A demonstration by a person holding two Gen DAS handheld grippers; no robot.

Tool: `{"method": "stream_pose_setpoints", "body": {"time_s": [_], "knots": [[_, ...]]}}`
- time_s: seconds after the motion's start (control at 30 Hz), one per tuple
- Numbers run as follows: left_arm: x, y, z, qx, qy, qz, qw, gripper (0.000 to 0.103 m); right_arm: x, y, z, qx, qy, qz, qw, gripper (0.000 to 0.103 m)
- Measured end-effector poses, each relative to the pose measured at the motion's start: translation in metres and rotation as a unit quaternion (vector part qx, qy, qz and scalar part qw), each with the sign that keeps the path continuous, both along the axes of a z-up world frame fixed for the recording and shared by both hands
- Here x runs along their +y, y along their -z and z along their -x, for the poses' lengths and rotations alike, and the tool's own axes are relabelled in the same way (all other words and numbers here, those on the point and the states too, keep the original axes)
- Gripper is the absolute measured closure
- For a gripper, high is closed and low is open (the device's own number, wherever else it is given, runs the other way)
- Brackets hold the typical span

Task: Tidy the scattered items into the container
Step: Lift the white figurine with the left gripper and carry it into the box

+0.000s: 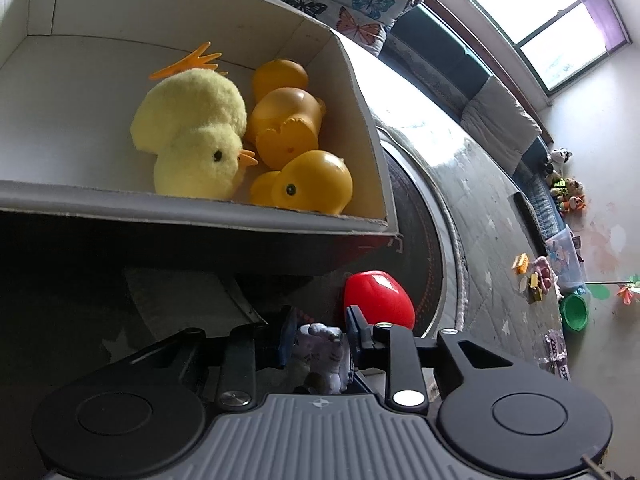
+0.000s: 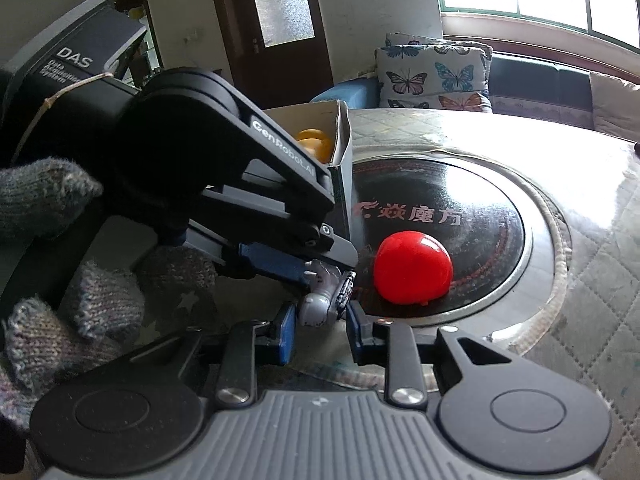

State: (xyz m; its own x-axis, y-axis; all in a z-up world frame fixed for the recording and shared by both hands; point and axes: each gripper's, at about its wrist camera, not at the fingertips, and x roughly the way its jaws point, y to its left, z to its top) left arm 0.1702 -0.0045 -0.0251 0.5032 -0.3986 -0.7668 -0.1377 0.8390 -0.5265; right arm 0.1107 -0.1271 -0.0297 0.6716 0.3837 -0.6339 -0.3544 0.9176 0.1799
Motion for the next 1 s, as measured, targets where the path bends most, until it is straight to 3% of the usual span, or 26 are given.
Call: {"method": "stream_pose_setpoints", "body": {"time_s": [0.33,0.63,1.0], "knots": [[0.011,-0.011,0.019,-0.015,-0.005,0.012,0.9998,0.075,0.001,-0.015,0.011,-0.020,-0.007,-0.001,1.000,0.077],[0.029,-0.040,0.029,-0.051,-0.020,0.021,0.9983,0.075,0.013,-0.041,0.018,-0.060,-0.025,-0.001,0.998,0.077],[0.063,-0.074,0.022,-0.093,-0.055,0.021,0.9939,0.075,0.042,-0.068,-0.003,-0.105,-0.064,0.002,0.992,0.077]]}}
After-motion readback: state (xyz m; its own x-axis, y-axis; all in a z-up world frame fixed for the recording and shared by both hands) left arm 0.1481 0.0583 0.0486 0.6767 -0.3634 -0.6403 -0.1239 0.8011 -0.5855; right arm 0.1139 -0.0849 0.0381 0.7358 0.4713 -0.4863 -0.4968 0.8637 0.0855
